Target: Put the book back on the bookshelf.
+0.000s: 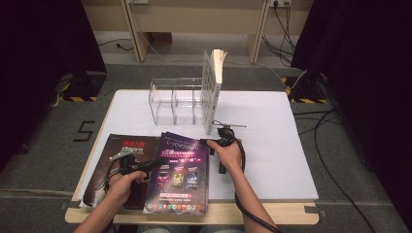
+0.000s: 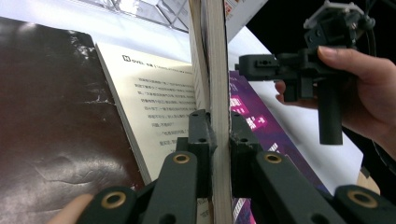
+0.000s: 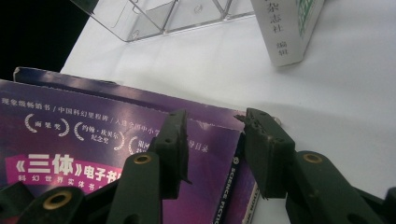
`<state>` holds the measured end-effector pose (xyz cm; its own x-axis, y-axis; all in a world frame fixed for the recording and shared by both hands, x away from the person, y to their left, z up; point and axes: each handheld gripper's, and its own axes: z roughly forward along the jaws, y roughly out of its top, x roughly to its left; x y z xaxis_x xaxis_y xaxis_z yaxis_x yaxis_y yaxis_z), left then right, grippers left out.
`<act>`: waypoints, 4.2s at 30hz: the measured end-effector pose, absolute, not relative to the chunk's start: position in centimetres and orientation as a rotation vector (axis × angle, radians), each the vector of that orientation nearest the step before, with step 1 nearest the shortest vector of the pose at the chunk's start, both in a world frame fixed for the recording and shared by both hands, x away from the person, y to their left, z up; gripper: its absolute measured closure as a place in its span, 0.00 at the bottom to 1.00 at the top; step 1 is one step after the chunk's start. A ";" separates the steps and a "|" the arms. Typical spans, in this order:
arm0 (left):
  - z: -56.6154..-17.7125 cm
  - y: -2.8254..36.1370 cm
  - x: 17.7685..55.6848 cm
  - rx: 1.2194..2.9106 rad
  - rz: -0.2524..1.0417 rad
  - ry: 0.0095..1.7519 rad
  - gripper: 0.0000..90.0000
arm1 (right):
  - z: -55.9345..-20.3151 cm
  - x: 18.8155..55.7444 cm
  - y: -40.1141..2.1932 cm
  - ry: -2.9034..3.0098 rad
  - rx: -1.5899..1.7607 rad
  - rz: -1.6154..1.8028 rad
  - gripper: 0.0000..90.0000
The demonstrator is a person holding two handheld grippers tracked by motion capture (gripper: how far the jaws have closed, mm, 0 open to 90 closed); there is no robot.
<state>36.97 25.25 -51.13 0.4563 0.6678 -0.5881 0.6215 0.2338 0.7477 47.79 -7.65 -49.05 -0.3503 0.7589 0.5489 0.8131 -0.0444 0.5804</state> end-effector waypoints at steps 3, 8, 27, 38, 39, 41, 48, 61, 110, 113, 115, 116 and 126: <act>-51.2 25.1 36.8 1.413 0.053 1.229 0.92 | -49.0 47.7 -7.9 -2.104 -1.755 -1.358 0.67; -51.3 25.0 36.8 1.395 0.052 1.250 0.92 | -49.1 47.6 -8.2 -2.039 -1.768 -1.363 0.67; -51.5 25.1 37.4 1.421 0.004 1.325 0.91 | -48.9 47.6 -8.1 -2.106 -1.793 -1.296 0.82; -51.1 24.8 37.8 1.528 0.055 1.345 0.86 | -48.6 47.7 -7.8 -2.103 -1.771 -1.314 0.92; -51.2 24.8 37.8 1.525 0.053 1.347 0.86 | -48.6 47.8 -7.8 -2.111 -1.761 -1.326 0.92; -51.2 24.8 37.8 1.518 0.049 1.351 0.86 | -48.5 47.7 -7.9 -2.086 -1.755 -1.348 0.92; -51.2 24.7 37.6 1.497 0.050 1.360 0.89 | -49.4 47.5 -8.2 -1.940 -1.709 -1.273 0.82; -51.2 24.7 37.6 1.500 0.058 1.359 0.88 | -49.3 47.1 -6.9 -2.012 -1.686 -1.232 0.86; -48.6 28.3 34.5 1.588 0.313 1.378 0.31 | -46.8 45.2 -6.1 -1.933 -1.682 -1.505 0.93; -48.6 28.4 34.5 1.575 0.315 1.374 0.31 | -45.8 44.8 -5.9 -1.947 -1.658 -1.570 0.94; -48.6 28.5 34.5 1.573 0.322 1.368 0.31 | -45.2 44.6 -5.9 -1.955 -1.645 -1.606 0.94; -48.6 28.5 34.5 1.574 0.325 1.365 0.31 | -44.8 44.5 -5.9 -1.961 -1.635 -1.623 0.94; -48.6 28.4 34.4 1.575 0.328 1.356 0.30 | -40.7 43.1 -5.7 -2.061 -1.580 -1.841 0.94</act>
<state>34.41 28.37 -48.63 0.3371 0.8617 -0.3793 0.5936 0.1182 0.7961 43.10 -5.70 -40.70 -0.5064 0.6666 0.5470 0.6182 -0.1616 0.7692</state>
